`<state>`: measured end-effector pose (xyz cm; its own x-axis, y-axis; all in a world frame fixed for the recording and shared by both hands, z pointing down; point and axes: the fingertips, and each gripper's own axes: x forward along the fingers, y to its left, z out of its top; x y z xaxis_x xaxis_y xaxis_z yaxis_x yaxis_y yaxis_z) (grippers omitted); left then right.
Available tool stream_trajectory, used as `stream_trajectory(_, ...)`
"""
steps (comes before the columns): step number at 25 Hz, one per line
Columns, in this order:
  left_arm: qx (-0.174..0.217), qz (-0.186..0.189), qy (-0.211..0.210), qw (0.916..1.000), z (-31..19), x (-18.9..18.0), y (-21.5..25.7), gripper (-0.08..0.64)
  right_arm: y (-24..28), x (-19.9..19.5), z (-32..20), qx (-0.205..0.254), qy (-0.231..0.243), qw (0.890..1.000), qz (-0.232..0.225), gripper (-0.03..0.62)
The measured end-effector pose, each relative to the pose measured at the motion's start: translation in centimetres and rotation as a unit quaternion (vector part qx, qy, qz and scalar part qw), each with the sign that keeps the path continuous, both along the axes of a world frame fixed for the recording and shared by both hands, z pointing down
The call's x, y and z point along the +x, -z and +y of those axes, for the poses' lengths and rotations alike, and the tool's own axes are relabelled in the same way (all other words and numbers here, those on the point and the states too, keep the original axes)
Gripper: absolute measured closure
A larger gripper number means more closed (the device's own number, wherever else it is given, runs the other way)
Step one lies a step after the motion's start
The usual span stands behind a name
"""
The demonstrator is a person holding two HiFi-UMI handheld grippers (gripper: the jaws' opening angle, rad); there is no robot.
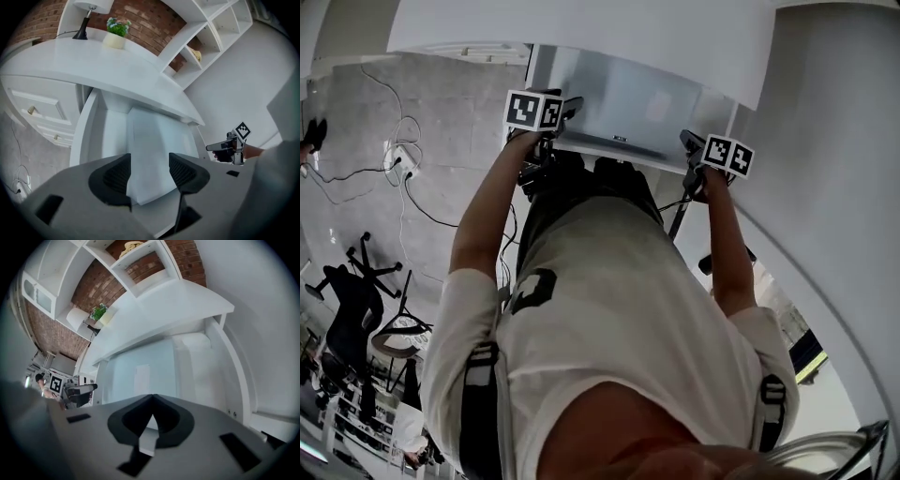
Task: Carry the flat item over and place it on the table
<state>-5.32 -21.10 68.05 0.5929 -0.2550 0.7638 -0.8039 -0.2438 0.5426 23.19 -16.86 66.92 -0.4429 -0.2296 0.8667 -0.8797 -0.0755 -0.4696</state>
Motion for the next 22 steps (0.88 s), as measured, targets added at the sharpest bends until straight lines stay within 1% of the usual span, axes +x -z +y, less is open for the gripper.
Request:
stream_trajectory(2, -0.021, 0.004, 0.003, 0.9998, 0.1, 0.3, -0.7, 0.280, -0.8, 1.1, -0.3, -0.003, -0.003, 1.000, -0.002, 0.581)
stream_trajectory(4, -0.038, 0.010, 0.003, 0.9992, 0.5, 1.2, -1.2, 0.267, -1.0, 2.5, -0.5, 0.000, -0.002, 1.000, -0.002, 0.581)
stream_trajectory(7, -0.049, 0.012, 0.002, 0.9987, 0.5, 2.2, -1.9, 0.256, -1.4, 3.7, -1.0, 0.002, 0.002, 1.000, -0.013, 0.573)
stream_trajectory(9, -0.057, 0.014, 0.004, 0.9983, 0.7, 2.3, -2.4, 0.253, -1.9, 3.2, -0.8, -0.008, 0.008, 0.999, -0.041, 0.418)
stream_trajectory(10, -0.061, 0.015, 0.007, 0.9980, 0.8, 2.2, -2.7, 0.253, -2.2, 2.9, -0.6, -0.016, 0.011, 0.998, -0.055, 0.360)
stream_trajectory(13, -0.071, 0.019, 0.012, 0.9972, 1.2, 2.3, -3.6, 0.252, -3.3, 2.2, -0.3, -0.034, 0.021, 0.996, -0.077, 0.281)
stream_trajectory(14, -0.073, 0.015, 0.009, 0.9972, 1.4, 2.2, -3.9, 0.252, -3.7, 2.0, -0.2, -0.039, 0.021, 0.996, -0.082, 0.266)
stream_trajectory(17, -0.080, 0.000, -0.008, 0.9967, 2.4, 2.0, -4.7, 0.252, -4.5, 1.3, -0.1, -0.048, 0.012, 0.994, -0.095, 0.256)
stream_trajectory(19, -0.084, -0.007, -0.018, 0.9963, 2.9, 2.3, -5.2, 0.252, -5.1, 1.2, 0.1, -0.053, 0.011, 0.994, -0.096, 0.256)
stream_trajectory(22, -0.088, -0.010, -0.017, 0.9959, 3.1, 2.3, -5.7, 0.252, -5.6, 0.8, 0.4, -0.057, 0.002, 0.993, -0.103, 0.255)
